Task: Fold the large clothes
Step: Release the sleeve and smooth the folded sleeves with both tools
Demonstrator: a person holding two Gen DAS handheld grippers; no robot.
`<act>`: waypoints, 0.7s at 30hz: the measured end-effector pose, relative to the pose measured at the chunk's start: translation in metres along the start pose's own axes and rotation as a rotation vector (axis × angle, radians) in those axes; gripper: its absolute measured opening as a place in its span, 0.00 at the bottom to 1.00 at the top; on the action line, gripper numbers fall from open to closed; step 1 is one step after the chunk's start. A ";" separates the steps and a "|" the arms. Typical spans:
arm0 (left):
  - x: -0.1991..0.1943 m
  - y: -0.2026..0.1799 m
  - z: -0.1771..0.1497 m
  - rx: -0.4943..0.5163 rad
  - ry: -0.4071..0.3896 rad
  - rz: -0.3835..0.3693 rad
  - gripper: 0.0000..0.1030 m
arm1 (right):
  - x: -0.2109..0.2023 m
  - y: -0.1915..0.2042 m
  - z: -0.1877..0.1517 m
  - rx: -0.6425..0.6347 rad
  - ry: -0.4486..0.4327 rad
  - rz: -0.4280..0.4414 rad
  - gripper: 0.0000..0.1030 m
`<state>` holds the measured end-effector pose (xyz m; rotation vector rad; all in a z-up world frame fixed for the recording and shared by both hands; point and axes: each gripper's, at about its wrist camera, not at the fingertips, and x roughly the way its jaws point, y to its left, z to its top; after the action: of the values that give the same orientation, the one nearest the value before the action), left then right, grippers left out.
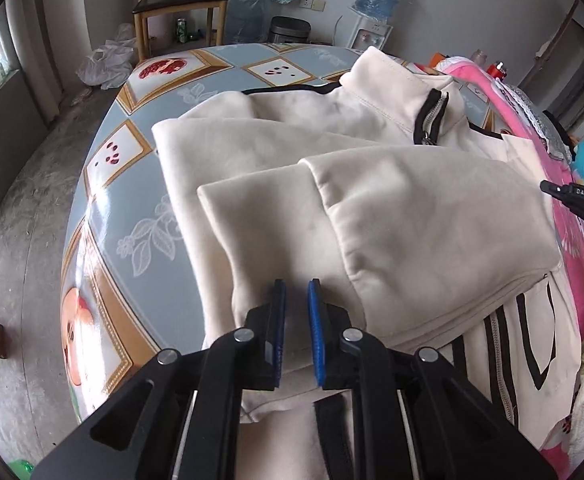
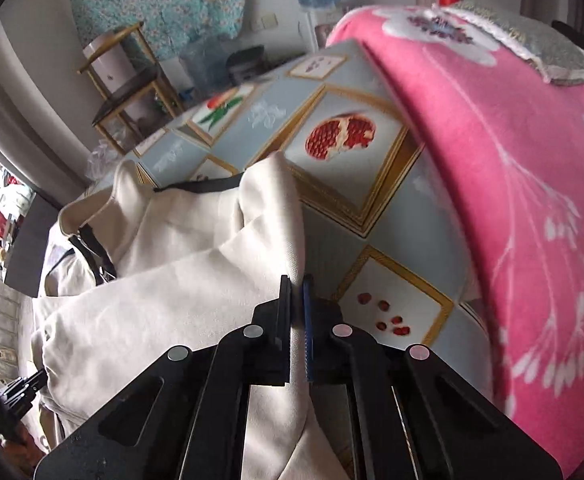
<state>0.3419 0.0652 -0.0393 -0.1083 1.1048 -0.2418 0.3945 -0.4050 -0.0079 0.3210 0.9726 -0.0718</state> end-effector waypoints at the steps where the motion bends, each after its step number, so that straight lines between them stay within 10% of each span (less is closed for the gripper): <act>1: 0.000 0.001 0.000 -0.002 -0.001 -0.004 0.12 | 0.000 -0.002 -0.001 0.006 -0.004 -0.011 0.05; 7: -0.008 -0.001 0.003 0.006 -0.024 0.020 0.12 | 0.021 -0.004 -0.002 0.000 0.032 -0.107 0.12; 12: -0.025 -0.010 0.009 0.036 -0.084 0.001 0.14 | -0.034 0.027 -0.019 -0.127 -0.114 -0.146 0.48; 17: -0.005 -0.028 0.014 0.068 -0.032 0.013 0.35 | -0.025 0.081 -0.054 -0.291 -0.044 -0.007 0.48; 21: 0.012 -0.036 0.007 0.108 -0.017 0.050 0.43 | 0.023 0.108 -0.083 -0.389 0.072 -0.056 0.49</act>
<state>0.3482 0.0276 -0.0391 0.0132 1.0741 -0.2544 0.3631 -0.2755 -0.0444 -0.0624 1.0429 0.0784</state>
